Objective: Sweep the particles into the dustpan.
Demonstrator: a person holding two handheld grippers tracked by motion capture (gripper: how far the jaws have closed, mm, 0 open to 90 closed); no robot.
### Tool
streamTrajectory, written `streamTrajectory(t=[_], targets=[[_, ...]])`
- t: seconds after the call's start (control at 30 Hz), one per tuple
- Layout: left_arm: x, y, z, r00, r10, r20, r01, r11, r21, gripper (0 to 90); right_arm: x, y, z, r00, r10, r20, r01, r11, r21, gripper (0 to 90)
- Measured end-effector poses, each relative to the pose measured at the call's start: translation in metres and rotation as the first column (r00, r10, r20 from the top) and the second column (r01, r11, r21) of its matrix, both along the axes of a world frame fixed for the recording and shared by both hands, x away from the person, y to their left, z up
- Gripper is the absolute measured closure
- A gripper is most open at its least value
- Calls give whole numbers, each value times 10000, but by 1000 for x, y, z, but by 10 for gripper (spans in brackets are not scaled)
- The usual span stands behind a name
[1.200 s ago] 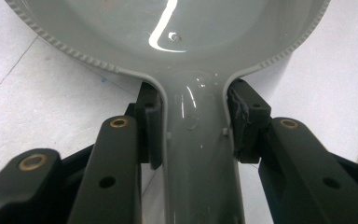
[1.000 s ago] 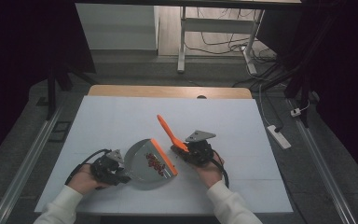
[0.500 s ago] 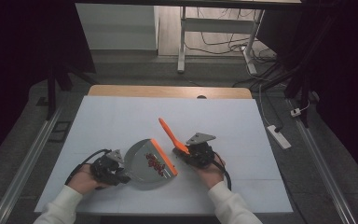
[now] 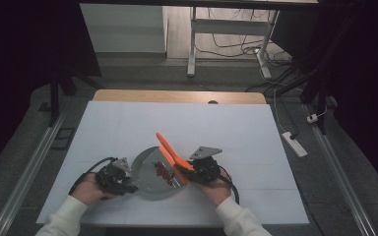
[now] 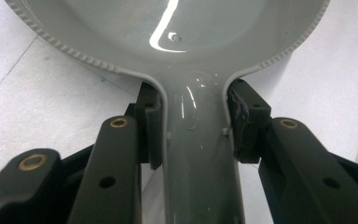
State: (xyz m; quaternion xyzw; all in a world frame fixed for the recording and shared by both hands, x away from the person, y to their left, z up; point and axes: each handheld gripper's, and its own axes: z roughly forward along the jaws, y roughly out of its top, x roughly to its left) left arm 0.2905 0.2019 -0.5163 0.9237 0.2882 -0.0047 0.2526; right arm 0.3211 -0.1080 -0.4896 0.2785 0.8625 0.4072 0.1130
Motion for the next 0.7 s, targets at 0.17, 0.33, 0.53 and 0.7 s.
streamTrajectory(t=[0.17, 0.33, 0.53, 0.7], targets=[[0, 0, 0, 10000, 16, -32, -17, 10000, -59, 619, -5, 1, 12, 9987, 441, 258, -459, 9961, 756, 703], [0, 0, 0, 10000, 30, -19, -30, 10000, -30, 619, 4, -18, 20, 9975, -501, 504, 454, 9950, 891, 702], [0, 0, 0, 10000, 43, 13, -43, 10000, -38, 619, 14, -36, 16, 9920, -1181, 439, 1155, 9917, 563, 702], [-1, 1, -1, 9998, 159, 147, -155, 9995, -271, 621, 18, -47, 15, 9885, -1458, 412, 1432, 9878, 612, 702]])
